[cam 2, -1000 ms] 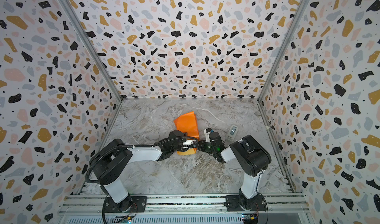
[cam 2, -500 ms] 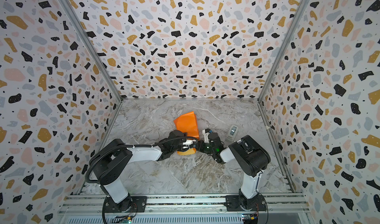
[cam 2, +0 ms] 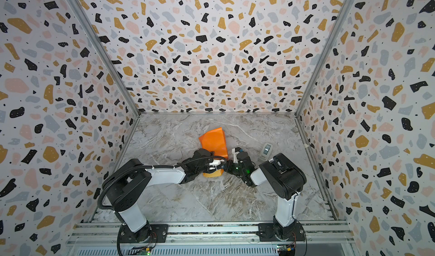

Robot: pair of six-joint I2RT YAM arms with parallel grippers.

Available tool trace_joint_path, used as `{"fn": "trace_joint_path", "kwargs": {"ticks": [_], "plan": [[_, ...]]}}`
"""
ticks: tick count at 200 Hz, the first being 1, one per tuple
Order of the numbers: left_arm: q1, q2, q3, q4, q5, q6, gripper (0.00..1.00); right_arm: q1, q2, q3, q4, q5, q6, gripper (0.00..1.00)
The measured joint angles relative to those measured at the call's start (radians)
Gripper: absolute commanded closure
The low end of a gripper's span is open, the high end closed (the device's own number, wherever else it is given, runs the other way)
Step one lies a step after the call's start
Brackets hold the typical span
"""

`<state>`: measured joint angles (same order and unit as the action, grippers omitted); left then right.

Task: Wrap a gift box in wrapping paper
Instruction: Fold the wrapping paper around the gift box.

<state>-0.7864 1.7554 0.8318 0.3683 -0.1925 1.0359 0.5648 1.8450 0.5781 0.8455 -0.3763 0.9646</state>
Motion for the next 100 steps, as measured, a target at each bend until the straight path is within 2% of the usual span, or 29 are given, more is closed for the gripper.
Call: {"fn": "trace_joint_path", "kwargs": {"ticks": [100], "plan": [[0.0, 0.001, 0.001, 0.0, 0.0, 0.0, 0.37, 0.026, 0.044, 0.016, 0.062, 0.036, 0.053, 0.89]]}}
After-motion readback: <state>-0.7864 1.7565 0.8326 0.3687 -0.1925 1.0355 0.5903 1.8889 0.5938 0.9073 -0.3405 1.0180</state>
